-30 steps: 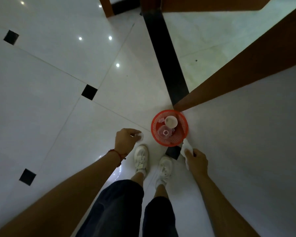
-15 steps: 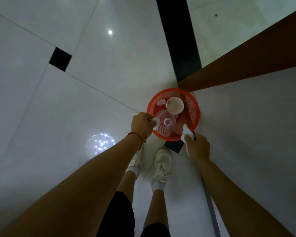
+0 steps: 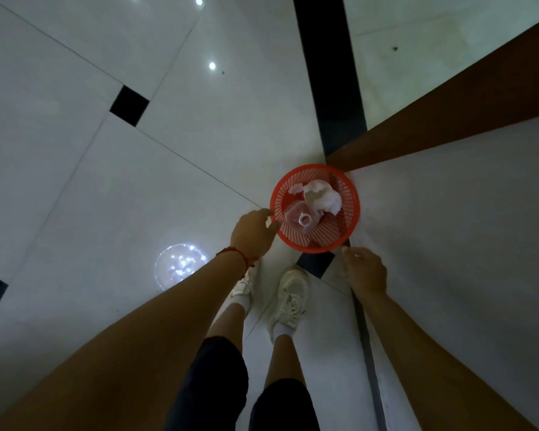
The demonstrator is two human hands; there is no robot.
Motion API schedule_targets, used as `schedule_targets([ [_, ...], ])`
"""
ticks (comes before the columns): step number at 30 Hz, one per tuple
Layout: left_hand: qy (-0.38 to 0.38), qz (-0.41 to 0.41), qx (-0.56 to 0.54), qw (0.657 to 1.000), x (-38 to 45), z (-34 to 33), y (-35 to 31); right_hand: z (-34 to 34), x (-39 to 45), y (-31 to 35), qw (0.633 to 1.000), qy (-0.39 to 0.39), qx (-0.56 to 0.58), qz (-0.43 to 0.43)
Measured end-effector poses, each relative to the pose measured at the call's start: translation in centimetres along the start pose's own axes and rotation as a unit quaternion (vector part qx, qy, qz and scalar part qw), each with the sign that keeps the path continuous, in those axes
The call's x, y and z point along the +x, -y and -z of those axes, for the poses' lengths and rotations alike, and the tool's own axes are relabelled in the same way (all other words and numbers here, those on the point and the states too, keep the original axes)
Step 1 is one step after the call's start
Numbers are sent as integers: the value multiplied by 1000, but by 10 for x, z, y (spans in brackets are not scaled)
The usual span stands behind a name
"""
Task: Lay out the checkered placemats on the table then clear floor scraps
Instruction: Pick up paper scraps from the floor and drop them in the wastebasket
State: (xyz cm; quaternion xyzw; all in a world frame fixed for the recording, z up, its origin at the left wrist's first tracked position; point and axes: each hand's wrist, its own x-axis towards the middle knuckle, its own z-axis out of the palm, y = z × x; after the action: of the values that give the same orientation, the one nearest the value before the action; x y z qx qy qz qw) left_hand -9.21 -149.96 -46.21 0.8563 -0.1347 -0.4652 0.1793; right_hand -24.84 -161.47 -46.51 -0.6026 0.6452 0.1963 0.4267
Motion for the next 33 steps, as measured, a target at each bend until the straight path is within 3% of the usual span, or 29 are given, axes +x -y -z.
schedule_targets([
  [5, -4, 29, -16, 999, -67, 51, 20, 37, -57, 10, 999, 37, -3, 14],
  [11, -77, 96, -120, 985, -168, 110, 43, 80, -134, 34, 996, 53, -8, 68],
  [19, -189, 173, -359, 898, -303, 141, 94, 109, -225, 67, 984, 64, -41, 160],
  [25, -223, 229, -452, 833, -387, 135, 156, 88, -286, 105, 978, 85, -48, 185],
  [33, -244, 262, -500, 789, -453, 148, 236, -9, -337, 155, 958, 151, -108, 218],
])
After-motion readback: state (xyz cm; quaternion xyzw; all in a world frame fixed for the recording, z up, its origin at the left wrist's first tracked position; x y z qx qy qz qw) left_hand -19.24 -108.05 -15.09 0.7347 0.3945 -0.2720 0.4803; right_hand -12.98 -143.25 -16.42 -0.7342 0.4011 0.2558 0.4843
